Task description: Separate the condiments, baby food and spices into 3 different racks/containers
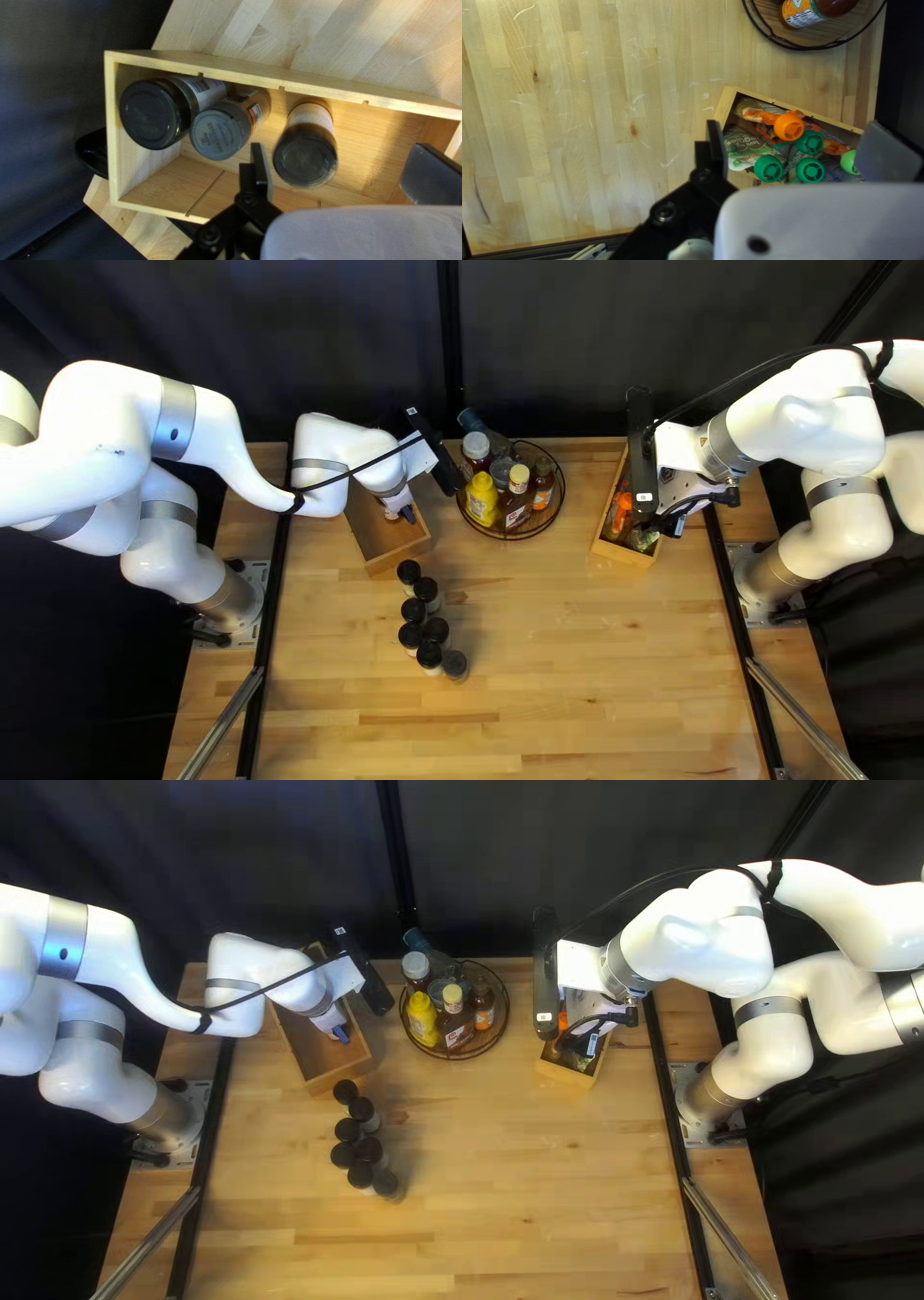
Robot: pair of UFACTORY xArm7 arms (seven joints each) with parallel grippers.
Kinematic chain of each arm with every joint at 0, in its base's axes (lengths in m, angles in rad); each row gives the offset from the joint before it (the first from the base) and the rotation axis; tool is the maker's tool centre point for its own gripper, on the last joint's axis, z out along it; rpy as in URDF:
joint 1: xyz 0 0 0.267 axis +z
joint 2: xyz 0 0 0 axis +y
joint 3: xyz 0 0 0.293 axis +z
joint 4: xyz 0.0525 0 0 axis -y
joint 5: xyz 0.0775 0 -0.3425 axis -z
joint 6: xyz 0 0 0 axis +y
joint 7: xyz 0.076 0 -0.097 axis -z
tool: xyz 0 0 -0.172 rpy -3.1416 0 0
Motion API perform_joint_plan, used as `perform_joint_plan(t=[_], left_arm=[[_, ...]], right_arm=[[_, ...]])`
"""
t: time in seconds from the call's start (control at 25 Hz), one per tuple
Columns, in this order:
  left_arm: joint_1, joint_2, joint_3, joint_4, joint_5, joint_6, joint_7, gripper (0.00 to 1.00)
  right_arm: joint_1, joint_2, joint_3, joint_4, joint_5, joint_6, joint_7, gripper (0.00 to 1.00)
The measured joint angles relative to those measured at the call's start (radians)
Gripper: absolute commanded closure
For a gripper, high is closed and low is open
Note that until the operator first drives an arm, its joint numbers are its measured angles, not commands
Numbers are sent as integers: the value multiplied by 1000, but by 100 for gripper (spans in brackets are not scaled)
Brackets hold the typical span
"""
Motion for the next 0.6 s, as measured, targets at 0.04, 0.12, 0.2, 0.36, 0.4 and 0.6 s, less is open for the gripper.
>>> perform_joint_plan(t=[0.04,0.12,0.2,0.36,0.4,0.6], left_arm=[[-6,-8,-5,3,-8,11,4,0],[-24,-26,-13,11,-38,33,24,0],[-48,-43,-16,19,-83,52,67,0],[-125,-59,-18,49,-220,80,202,0],[-149,-54,-19,64,-261,84,241,0],[-218,24,-33,141,-366,80,330,0]], right_arm=[[0,0,0,0,0,0,0,0],[0,0,0,0,0,0,0,0],[0,0,0,0,0,0,0,0],[0,0,0,0,0,0,0,0],[0,0,0,0,0,0,0,0],[0,0,0,0,0,0,0,0]])
